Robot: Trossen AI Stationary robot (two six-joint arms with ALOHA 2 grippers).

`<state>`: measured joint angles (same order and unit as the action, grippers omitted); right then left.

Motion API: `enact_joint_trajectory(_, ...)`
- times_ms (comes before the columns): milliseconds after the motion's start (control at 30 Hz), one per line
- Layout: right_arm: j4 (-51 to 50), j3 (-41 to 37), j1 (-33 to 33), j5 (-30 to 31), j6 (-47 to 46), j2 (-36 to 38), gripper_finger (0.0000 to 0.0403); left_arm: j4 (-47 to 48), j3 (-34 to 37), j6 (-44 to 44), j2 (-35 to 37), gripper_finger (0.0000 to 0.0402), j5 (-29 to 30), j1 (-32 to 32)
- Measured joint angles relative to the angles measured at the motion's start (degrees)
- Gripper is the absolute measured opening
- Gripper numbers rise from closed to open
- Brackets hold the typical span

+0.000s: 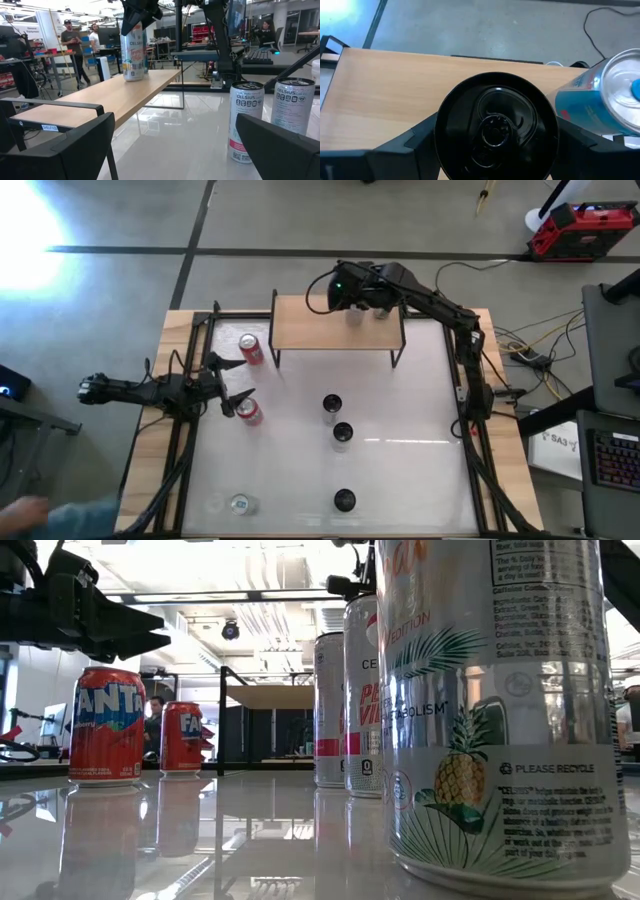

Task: Place canned beverage on shelf
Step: Put the top white yellow soda can on the shelf

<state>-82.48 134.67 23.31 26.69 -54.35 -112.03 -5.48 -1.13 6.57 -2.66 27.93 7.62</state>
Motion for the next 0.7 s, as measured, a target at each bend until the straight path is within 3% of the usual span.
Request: enact_joint_trajectory(700,-0.36,0.31,-0.01,-1.17,3.41,0.13,0.0276,0.0,0.02,0.0,0.0,0.04,0.0,0.0)
